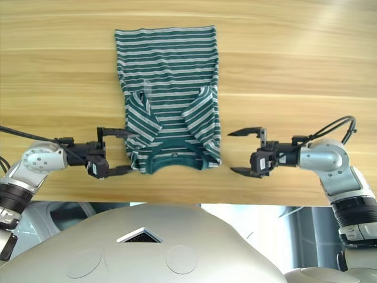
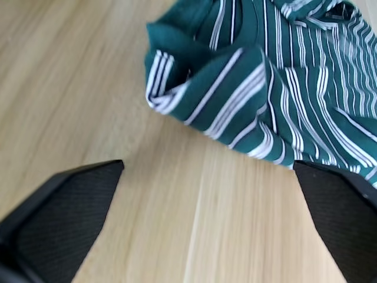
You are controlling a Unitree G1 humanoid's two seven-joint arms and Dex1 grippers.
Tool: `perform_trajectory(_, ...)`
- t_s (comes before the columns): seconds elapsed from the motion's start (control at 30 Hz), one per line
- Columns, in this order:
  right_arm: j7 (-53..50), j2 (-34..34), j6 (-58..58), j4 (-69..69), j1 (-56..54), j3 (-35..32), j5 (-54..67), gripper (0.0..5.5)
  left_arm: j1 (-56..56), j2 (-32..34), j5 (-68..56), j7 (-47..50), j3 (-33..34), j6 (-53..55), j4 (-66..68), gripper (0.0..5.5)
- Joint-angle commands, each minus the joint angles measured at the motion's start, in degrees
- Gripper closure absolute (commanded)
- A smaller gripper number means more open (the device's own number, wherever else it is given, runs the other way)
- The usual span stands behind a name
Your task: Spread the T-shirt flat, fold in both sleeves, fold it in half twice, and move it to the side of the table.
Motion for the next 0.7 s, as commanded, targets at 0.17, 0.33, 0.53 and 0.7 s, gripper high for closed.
perform_trajectory(0.17,-1.6,4.5,1.9,0.2,-2.2,6.2,-7.5,0.15,0.0,0.7,7.2,-0.1,-2.2,1.3,4.8,0.29)
perform_trajectory(0.33,-2.8,4.6,2.1,0.1,-3.0,7.1,-8.1,0.15,-0.2,1.8,6.8,-1.6,-3.8,0.7,5.2,1.08)
perform_trajectory(0.53,-3.5,4.8,2.2,0.4,-4.3,8.1,-8.4,1.25,-1.0,3.5,5.8,-3.7,-5.8,0.8,5.6,2.08)
perform_trajectory(0.7,-3.9,5.5,2.5,1.1,-5.3,8.8,-9.1,2.15,-1.4,5.1,4.9,-5.1,-6.6,2.3,3.5,2.92)
